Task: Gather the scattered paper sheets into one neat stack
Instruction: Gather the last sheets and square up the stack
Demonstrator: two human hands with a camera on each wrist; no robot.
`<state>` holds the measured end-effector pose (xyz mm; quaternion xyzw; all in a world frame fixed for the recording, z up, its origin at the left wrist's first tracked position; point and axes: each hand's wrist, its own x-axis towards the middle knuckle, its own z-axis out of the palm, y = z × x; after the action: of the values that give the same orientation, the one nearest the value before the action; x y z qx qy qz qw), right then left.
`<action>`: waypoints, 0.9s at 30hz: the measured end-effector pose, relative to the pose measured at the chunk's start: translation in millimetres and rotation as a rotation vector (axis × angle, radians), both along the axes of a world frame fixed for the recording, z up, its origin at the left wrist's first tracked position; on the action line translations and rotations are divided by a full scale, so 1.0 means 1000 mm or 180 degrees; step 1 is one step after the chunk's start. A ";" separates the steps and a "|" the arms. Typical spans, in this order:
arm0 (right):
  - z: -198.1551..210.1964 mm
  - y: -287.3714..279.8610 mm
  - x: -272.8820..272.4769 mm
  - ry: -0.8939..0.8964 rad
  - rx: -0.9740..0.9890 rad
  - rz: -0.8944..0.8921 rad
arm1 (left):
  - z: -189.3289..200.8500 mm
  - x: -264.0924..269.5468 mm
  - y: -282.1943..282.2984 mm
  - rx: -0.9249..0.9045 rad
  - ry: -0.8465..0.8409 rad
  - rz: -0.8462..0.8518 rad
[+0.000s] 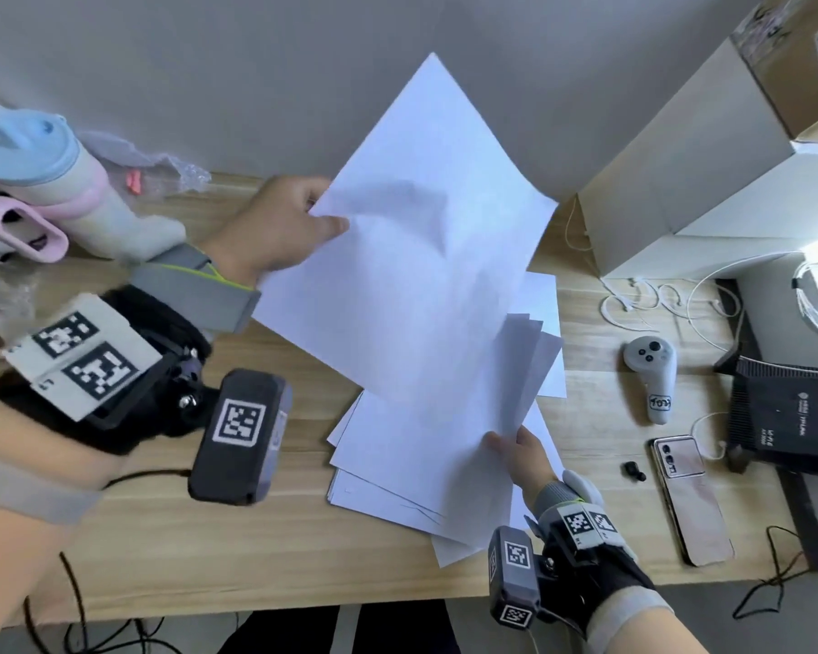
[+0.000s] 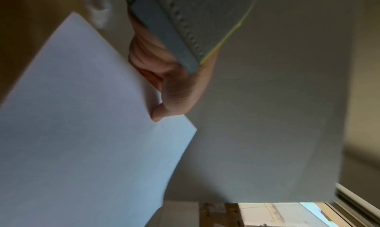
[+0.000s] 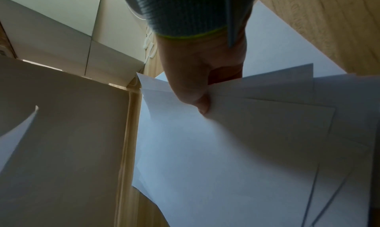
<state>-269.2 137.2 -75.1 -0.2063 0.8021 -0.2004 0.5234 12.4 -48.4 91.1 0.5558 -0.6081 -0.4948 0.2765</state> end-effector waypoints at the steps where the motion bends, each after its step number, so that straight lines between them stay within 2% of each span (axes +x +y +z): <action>1: 0.000 0.000 0.000 -0.0050 0.0021 -0.0008 | -0.014 -0.005 0.007 0.0098 -0.0001 0.0069; 3: -0.003 0.001 -0.004 -0.0096 0.0093 -0.0137 | -0.049 -0.019 0.024 0.0413 -0.0015 0.0091; 6: -0.016 0.002 -0.014 -0.0397 0.0033 -0.0668 | -0.105 -0.037 0.056 0.0983 -0.0113 -0.0070; 9: -0.014 0.003 -0.015 -0.0779 -0.0074 -0.0733 | -0.146 -0.046 0.081 0.1329 -0.0333 -0.0064; 11: -0.011 0.002 -0.014 -0.0854 -0.0187 -0.0698 | -0.163 -0.050 0.090 0.1484 -0.0591 -0.0042; 15: -0.007 -0.003 -0.006 -0.0538 -0.0310 -0.0252 | -0.167 -0.051 0.093 0.1154 -0.1208 0.0010; 21: 0.001 -0.001 0.012 -0.0302 -0.0830 -0.0495 | -0.163 -0.039 0.090 0.1657 -0.0436 0.0316; 24: 0.021 -0.006 0.020 -0.0437 -0.1224 -0.0444 | -0.156 -0.026 0.085 0.1662 0.0125 0.0556; 27: 0.051 -0.021 0.027 -0.0561 -0.1724 -0.0223 | -0.139 -0.008 0.076 0.1744 0.0584 0.0522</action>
<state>-242.6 116.6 -24.0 -0.2925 0.6773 -0.4425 0.5098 4.5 27.5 -47.9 0.6099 -0.3775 -0.6647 0.2090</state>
